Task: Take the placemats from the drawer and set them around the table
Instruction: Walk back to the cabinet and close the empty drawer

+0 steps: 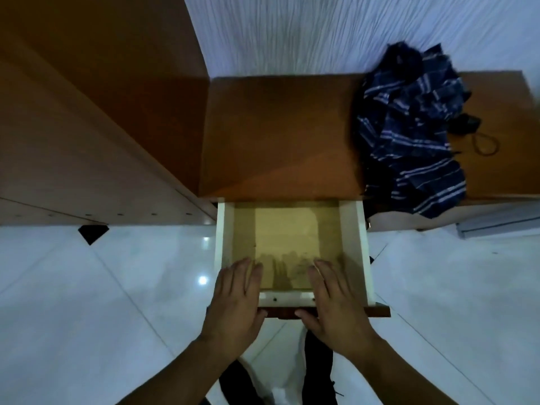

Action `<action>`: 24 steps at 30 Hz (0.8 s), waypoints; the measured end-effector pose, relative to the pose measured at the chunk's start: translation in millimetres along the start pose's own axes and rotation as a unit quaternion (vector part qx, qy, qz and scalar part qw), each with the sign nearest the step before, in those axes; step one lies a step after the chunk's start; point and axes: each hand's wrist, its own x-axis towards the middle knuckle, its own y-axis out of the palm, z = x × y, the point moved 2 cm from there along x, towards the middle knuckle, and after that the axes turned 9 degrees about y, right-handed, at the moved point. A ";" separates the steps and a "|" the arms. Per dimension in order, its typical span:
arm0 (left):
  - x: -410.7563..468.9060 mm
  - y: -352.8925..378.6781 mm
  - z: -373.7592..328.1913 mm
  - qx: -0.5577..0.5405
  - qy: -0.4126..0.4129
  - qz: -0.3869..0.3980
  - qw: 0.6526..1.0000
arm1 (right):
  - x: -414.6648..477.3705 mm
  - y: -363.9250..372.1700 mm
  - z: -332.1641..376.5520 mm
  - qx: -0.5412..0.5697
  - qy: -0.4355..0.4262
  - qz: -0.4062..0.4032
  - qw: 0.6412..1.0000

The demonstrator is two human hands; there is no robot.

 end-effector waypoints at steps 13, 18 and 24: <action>17.2 28.8 -10.5 0.006 0.017 0.020 1.000 | 11.5 26.8 -18.2 -0.114 -0.076 0.066 0.988; 36.2 20.6 -0.8 0.057 0.018 0.003 0.998 | 35.0 15.2 -20.8 -0.134 -0.042 0.035 0.989; 68.5 17.5 16.1 0.095 0.016 -0.006 0.995 | 69.7 6.8 -23.1 -0.149 -0.031 0.020 0.988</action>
